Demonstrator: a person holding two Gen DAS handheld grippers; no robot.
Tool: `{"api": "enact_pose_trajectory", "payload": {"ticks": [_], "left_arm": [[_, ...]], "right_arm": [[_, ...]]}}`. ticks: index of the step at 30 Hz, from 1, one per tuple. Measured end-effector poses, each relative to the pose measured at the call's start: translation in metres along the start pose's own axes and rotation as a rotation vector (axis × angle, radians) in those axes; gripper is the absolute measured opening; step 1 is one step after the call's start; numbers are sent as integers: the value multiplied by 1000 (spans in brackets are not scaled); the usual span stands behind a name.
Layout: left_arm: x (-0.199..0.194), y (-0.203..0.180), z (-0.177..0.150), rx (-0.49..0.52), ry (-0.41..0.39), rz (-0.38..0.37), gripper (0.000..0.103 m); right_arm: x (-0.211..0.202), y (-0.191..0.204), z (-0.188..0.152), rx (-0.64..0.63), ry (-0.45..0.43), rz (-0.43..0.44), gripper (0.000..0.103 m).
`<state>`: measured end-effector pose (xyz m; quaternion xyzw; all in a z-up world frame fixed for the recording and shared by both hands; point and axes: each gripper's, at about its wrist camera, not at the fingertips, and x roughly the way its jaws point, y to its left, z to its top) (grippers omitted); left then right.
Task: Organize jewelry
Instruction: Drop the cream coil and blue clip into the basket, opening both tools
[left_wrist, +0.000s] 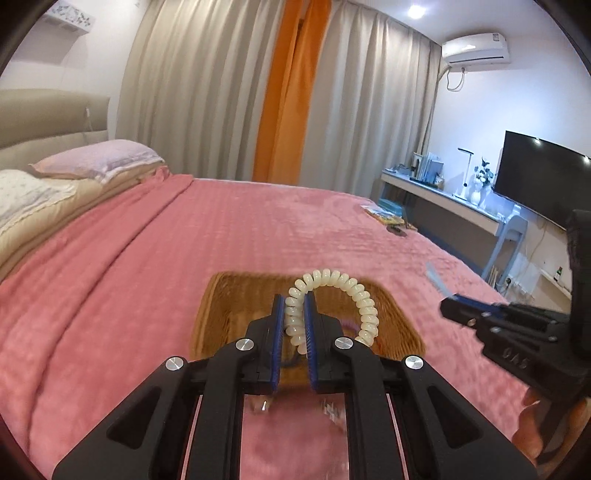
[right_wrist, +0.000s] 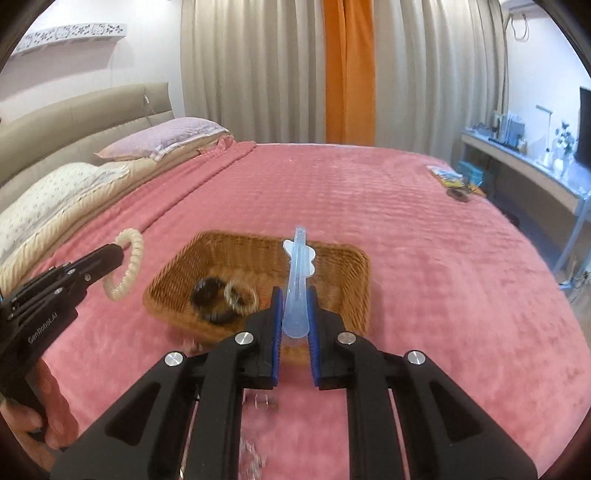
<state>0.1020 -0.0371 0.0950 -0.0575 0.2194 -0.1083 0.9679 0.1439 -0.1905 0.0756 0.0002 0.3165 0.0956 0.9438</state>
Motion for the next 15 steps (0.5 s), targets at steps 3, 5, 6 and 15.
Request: {"api": "enact_pose_trajectory", "payload": {"ticks": [3, 5, 6, 15], "left_arm": [[33, 3, 4, -6, 5, -3, 9], [57, 7, -1, -13, 19, -7, 9], [67, 9, -3, -17, 29, -4, 9], [111, 25, -29, -17, 124, -12, 9]], "right_arm": [[34, -3, 8, 24, 35, 12, 11], [66, -7, 11, 54, 80, 37, 11], [75, -8, 11, 64, 92, 45, 11], [144, -8, -5, 93, 214, 75, 11]]}}
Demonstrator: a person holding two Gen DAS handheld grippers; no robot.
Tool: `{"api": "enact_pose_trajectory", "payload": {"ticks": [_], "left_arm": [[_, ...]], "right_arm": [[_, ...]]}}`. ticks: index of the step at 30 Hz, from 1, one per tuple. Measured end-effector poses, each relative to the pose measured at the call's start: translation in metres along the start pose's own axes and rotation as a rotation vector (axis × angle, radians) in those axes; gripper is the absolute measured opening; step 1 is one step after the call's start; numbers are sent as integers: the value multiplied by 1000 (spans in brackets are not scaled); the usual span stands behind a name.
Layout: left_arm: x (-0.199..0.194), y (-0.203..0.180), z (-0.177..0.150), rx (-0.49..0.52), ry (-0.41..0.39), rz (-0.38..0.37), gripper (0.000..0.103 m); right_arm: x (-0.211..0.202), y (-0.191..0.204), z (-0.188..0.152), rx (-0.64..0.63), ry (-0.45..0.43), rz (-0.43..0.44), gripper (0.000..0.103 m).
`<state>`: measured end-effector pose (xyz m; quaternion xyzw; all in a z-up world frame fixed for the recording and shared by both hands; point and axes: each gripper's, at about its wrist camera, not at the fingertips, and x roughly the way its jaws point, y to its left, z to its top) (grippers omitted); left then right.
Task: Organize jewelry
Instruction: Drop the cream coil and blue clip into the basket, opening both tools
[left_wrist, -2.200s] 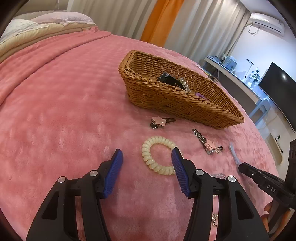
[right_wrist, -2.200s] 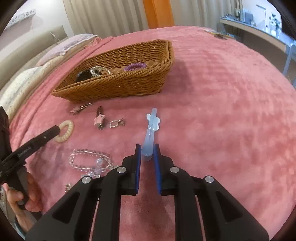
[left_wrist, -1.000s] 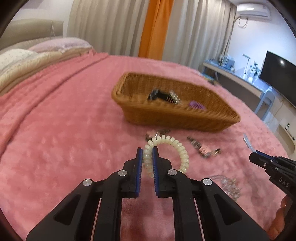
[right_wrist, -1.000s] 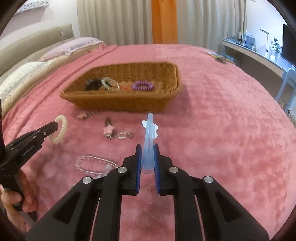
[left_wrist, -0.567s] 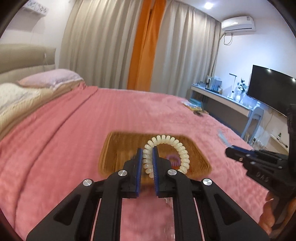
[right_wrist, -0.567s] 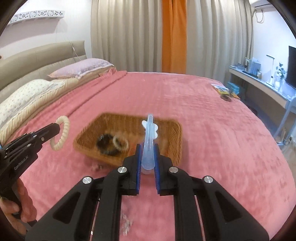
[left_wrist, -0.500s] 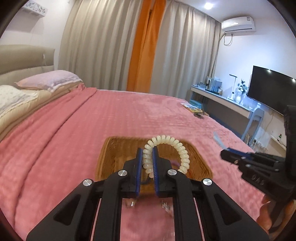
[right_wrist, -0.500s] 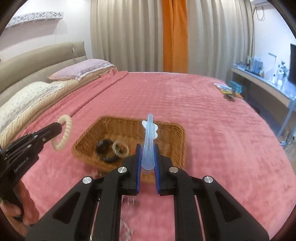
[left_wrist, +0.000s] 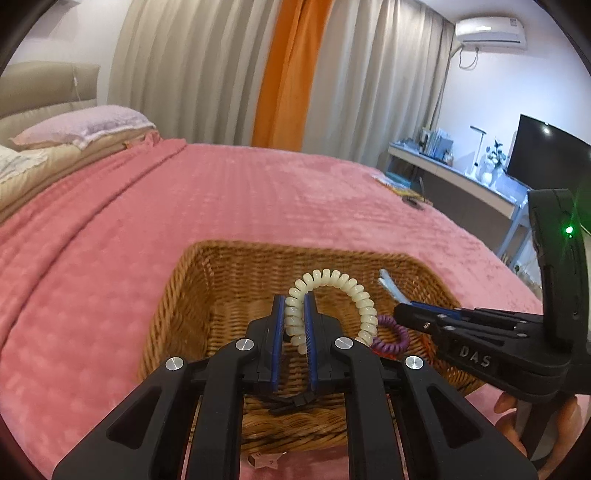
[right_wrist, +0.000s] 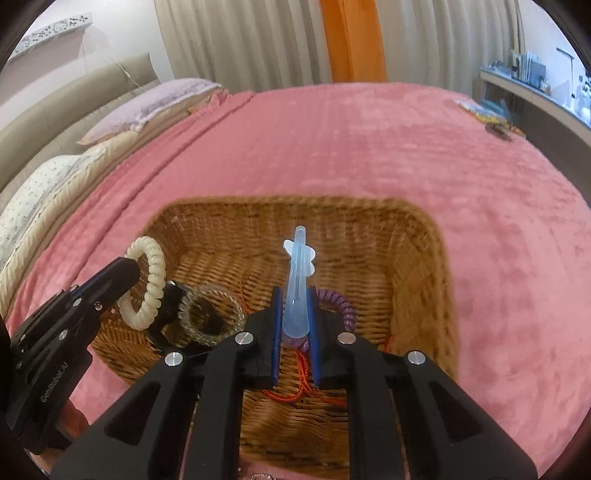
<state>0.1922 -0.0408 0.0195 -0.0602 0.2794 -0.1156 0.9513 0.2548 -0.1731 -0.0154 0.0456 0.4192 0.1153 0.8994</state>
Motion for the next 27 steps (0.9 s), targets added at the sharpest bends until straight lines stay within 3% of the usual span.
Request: {"api": "enact_pose_trajectory", "payload": {"ticks": [10, 12, 16, 20, 27], "left_arm": [[17, 3, -9, 20, 55, 17, 11], [12, 7, -7, -1, 45, -3, 16], [-2, 14, -3, -37, 0, -31, 36], [-17, 17, -1, -57, -39, -49, 41], [-70, 29, -4, -92, -117, -95, 46]], "right_arm": [[18, -4, -6, 14, 52, 7, 11], [15, -7, -5, 23, 47, 22, 12], [6, -11, -7, 23, 14, 19, 23], [-7, -9, -8, 20, -16, 16, 30], [-59, -3, -24, 11, -82, 82, 30]]}}
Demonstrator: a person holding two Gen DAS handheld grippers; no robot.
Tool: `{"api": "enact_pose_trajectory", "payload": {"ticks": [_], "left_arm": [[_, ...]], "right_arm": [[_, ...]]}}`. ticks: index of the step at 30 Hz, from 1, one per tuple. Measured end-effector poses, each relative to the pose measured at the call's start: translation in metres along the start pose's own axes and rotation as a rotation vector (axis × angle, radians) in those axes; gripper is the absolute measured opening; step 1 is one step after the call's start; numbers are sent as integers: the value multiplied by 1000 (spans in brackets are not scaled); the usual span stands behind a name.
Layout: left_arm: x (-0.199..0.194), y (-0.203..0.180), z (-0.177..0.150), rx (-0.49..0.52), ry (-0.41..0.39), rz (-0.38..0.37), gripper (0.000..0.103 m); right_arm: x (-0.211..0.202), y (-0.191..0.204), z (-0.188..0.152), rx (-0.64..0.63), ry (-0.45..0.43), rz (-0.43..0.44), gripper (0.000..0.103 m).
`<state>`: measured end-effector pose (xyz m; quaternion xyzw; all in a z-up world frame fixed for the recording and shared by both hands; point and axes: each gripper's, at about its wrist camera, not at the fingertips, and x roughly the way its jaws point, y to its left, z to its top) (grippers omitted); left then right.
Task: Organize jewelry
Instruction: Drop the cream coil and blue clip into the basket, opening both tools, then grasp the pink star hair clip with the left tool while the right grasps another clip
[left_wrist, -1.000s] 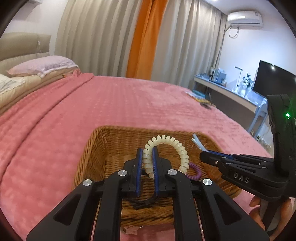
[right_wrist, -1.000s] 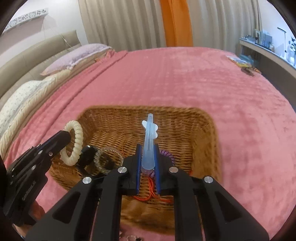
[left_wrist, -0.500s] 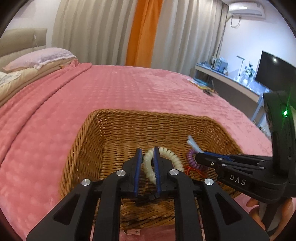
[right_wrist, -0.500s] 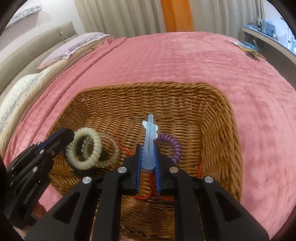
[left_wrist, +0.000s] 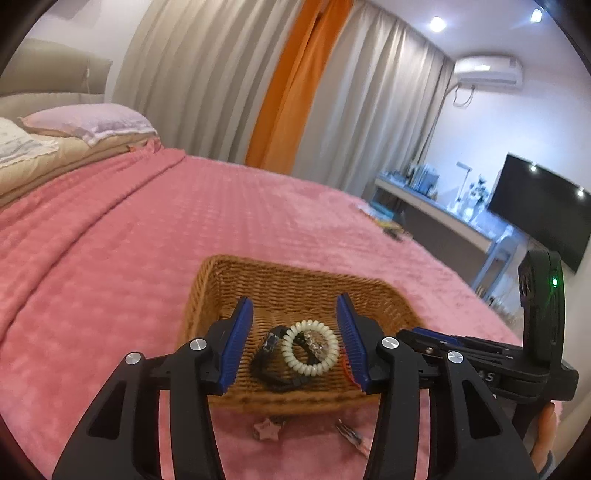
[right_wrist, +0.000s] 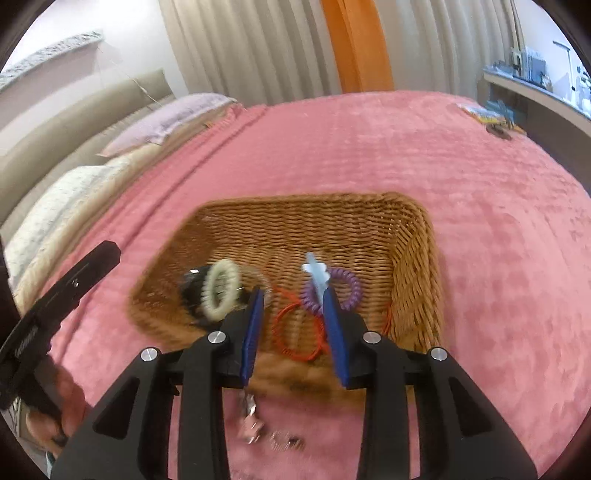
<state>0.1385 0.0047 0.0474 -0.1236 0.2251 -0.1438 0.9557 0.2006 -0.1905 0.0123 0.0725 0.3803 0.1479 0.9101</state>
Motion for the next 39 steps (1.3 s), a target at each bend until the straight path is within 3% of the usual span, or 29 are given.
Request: {"api": "enact_pose_trajectory", "payload": {"ticks": [4, 10, 18, 23, 29, 33, 35, 37, 39], "left_arm": [[-30, 5, -9, 16, -3, -15, 46], [-40, 8, -43, 96, 98, -9, 46], [-3, 18, -73, 120, 275, 17, 46], [21, 8, -77, 192, 359, 30, 46], [56, -5, -77, 305, 430, 95, 53], [70, -4, -82, 324, 481, 88, 53], [68, -4, -82, 327, 479, 76, 48], [68, -5, -84, 333, 482, 70, 31], [66, -7, -86, 349, 476, 68, 21]], "right_arm": [[-41, 15, -20, -38, -47, 14, 30], [-67, 38, -60, -83, -39, 32, 30], [-22, 57, -86, -171, 61, -9, 30], [9, 44, -96, -145, 138, -13, 30], [15, 41, -97, -142, 143, 15, 30], [15, 36, -98, -122, 147, 37, 30], [15, 34, -98, -120, 148, 40, 30], [15, 34, -98, -125, 148, 37, 30], [16, 36, -98, -136, 147, 30, 30]]}}
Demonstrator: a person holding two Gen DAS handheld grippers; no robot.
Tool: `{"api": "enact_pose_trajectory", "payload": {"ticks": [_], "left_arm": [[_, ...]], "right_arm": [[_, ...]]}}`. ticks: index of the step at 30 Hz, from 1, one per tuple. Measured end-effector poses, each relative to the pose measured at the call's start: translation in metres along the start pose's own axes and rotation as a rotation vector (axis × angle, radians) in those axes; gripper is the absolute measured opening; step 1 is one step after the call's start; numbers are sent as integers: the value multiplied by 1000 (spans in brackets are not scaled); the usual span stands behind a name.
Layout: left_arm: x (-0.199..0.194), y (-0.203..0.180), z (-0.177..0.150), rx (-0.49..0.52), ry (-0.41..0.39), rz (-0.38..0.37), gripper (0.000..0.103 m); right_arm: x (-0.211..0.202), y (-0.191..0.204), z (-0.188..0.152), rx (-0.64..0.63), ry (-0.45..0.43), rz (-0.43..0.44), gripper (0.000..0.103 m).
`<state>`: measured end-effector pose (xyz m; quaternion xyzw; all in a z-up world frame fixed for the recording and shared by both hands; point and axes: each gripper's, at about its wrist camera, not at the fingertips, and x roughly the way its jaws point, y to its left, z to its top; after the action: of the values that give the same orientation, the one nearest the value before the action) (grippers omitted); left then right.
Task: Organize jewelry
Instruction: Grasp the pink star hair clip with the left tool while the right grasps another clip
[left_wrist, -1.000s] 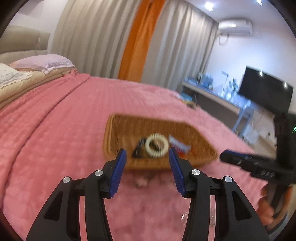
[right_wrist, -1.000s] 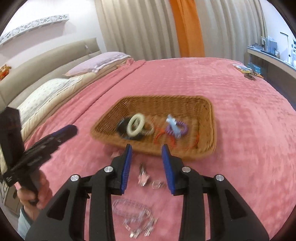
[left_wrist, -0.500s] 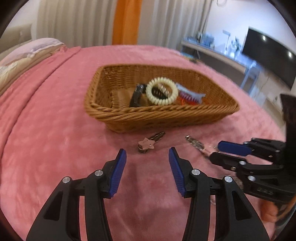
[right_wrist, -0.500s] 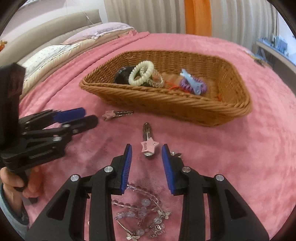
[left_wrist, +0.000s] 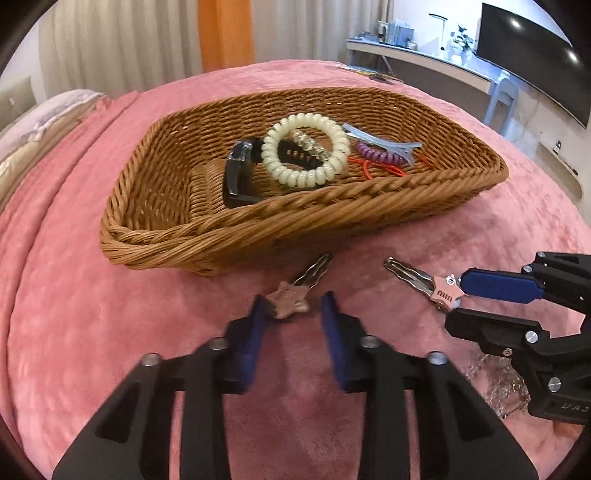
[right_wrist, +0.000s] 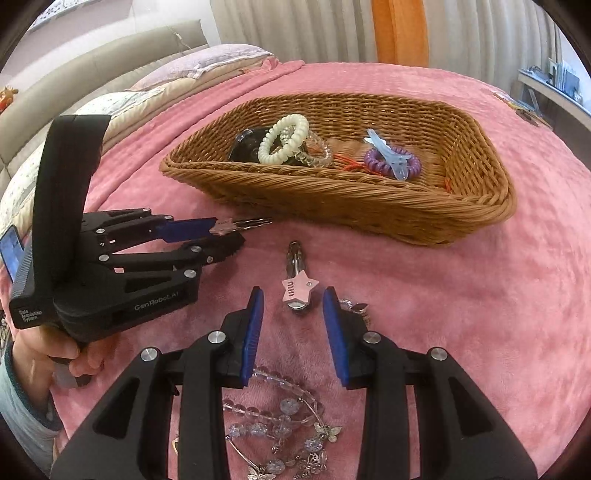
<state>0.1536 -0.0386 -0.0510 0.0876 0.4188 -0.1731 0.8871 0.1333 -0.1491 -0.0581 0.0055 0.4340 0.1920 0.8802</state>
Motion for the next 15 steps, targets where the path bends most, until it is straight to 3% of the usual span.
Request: {"api": "enact_pose_trajectory", "payload": {"ticks": [5, 15], "left_arm": [[-7, -3, -5, -4, -18, 19, 21], [-29, -2, -32, -111, -24, -13, 21]], "right_arm": [[3, 5, 1, -14, 1, -30, 30], [18, 17, 8, -69, 34, -115, 30]]}}
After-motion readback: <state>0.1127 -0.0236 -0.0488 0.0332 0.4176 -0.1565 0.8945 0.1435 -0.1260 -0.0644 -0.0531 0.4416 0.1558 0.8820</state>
